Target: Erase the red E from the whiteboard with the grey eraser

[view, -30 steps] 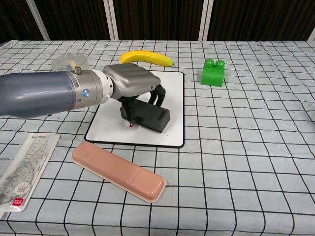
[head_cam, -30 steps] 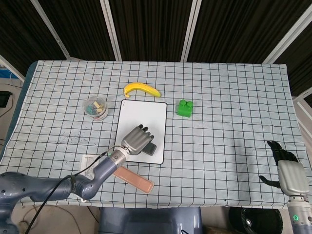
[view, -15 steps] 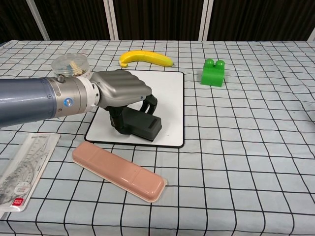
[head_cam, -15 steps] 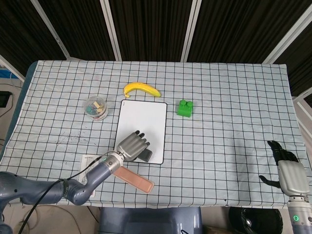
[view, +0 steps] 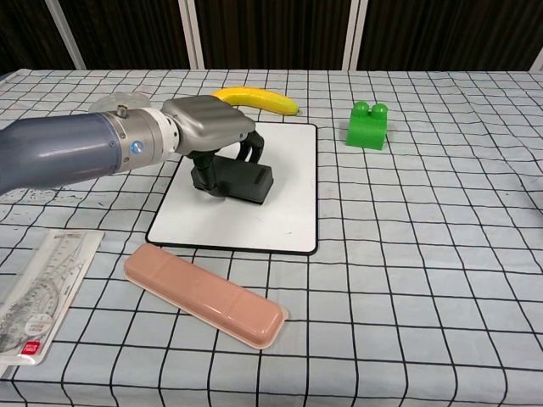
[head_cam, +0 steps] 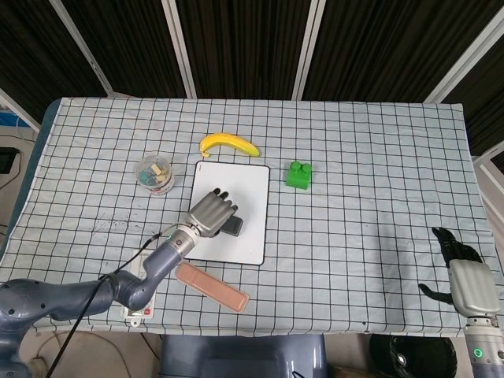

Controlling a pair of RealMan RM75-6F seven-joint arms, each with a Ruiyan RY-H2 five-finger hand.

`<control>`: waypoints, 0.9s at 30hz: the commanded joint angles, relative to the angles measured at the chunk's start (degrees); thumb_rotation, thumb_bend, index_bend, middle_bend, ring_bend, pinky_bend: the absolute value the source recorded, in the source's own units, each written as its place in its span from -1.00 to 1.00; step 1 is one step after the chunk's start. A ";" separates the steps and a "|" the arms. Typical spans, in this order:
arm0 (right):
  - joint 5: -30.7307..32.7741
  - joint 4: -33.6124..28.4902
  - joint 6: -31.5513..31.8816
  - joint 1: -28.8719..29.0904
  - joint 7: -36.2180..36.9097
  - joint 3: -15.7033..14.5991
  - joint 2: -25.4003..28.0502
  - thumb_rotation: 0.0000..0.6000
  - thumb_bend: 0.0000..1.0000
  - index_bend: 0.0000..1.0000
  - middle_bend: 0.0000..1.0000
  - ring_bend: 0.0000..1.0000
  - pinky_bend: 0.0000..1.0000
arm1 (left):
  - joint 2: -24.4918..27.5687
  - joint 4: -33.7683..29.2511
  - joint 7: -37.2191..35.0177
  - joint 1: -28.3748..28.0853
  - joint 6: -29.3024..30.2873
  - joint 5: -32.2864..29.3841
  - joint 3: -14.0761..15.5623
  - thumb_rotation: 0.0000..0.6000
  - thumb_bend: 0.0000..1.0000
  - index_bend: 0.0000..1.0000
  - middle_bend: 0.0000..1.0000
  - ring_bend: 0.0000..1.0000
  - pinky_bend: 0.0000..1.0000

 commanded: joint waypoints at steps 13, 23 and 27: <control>0.02 0.15 -0.05 0.01 0.31 0.09 0.07 1.00 -0.93 -0.80 -0.77 -0.57 -0.58 | -1.70 4.92 -7.03 0.31 -4.26 2.57 -1.28 1.00 -0.57 -0.11 -0.10 -0.58 -0.49; 0.17 0.09 -0.16 0.09 0.28 0.19 -0.01 1.00 -0.93 -0.80 -0.77 -0.57 -0.58 | 4.63 -6.40 -3.26 1.58 -3.08 1.15 0.49 1.00 -0.57 -0.12 -0.10 -0.58 -0.49; 0.24 0.05 -0.22 0.11 0.36 0.23 0.03 1.00 -0.93 -0.80 -0.77 -0.57 -0.58 | 8.38 -11.11 0.66 1.74 -1.80 -2.15 1.34 1.00 -0.57 -0.12 -0.10 -0.58 -0.49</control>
